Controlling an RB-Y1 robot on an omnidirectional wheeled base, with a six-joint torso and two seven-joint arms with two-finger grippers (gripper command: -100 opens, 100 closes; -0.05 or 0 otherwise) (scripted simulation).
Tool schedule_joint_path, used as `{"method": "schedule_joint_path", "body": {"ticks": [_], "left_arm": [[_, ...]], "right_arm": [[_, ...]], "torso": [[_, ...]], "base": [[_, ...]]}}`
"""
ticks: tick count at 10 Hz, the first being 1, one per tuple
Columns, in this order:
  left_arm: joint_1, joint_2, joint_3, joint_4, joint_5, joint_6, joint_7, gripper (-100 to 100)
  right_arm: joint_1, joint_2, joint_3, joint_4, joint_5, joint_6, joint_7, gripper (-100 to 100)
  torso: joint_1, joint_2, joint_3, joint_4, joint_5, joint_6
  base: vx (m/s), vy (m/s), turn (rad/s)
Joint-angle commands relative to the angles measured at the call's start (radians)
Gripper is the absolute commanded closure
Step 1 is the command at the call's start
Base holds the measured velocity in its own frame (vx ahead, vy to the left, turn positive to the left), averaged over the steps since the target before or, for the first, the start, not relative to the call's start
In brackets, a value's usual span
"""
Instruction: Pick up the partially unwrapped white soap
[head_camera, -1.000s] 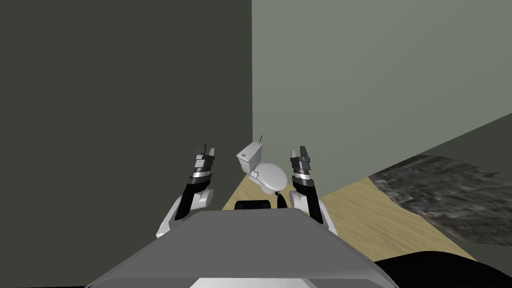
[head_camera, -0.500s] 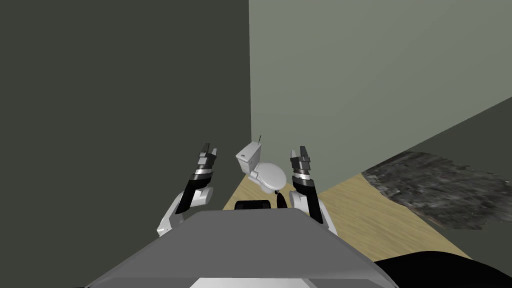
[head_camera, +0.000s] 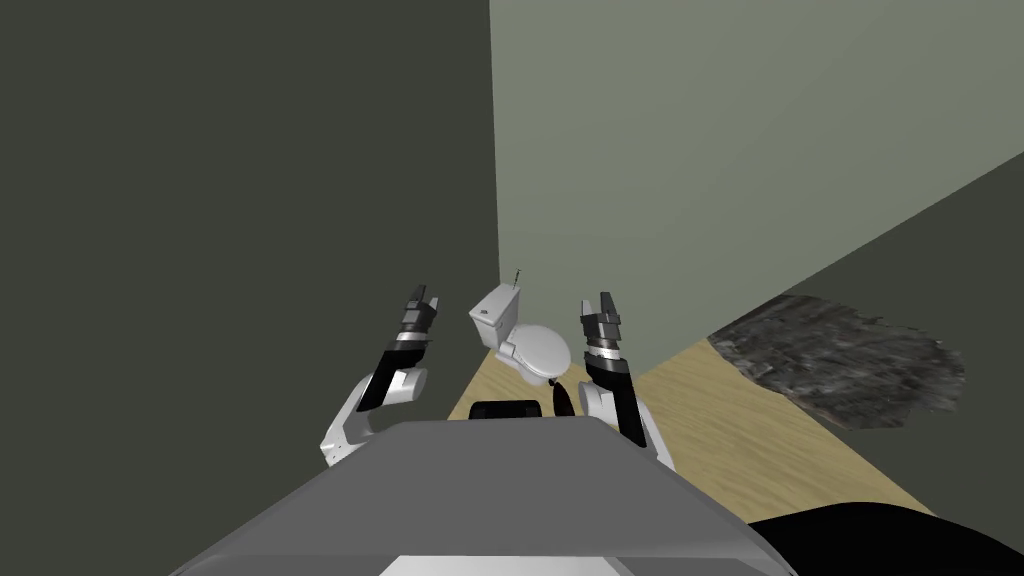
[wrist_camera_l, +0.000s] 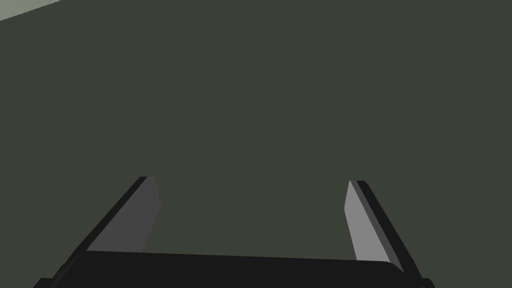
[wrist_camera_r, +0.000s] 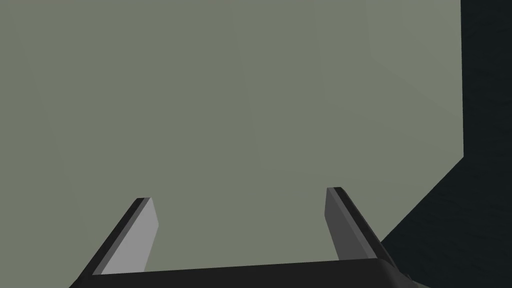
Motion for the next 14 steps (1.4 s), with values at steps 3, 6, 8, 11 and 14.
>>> {"method": "schedule_joint_path", "body": {"ticks": [3,6,8,11,14], "left_arm": [[-0.03,0.012,0.003,0.009,0.001,0.108,0.037,-100],[-0.054,0.019,0.005,0.016,0.003,0.184,0.062,-100],[-0.08,0.025,0.007,0.024,0.004,0.233,0.087,-100],[-0.106,0.03,0.008,0.033,0.007,0.306,0.113,-100],[-0.132,0.034,0.009,0.042,0.009,0.386,0.138,-100]], "right_arm": [[0.0,0.0,0.0,0.0,0.0,0.0,0.0,0],[0.0,0.0,0.0,0.0,0.0,0.0,0.0,0],[0.0,0.0,0.0,0.0,0.0,0.0,0.0,0],[0.0,0.0,0.0,0.0,0.0,0.0,0.0,0],[0.0,0.0,0.0,0.0,0.0,0.0,0.0,0]], "torso": [[0.0,0.0,0.0,0.0,0.0,0.0],[-0.001,0.0,0.0,0.0,0.0,0.0],[-0.001,0.0,0.0,0.0,0.0,-0.001],[-0.001,0.0,0.0,0.0,0.0,-0.001],[-0.001,0.0,0.0,0.0,0.0,-0.001]], "base": [[0.001,0.034,-0.107],[0.0,0.025,-0.061],[0.002,0.023,-0.072],[0.001,0.027,-0.073],[0.005,0.027,-0.071]]}}
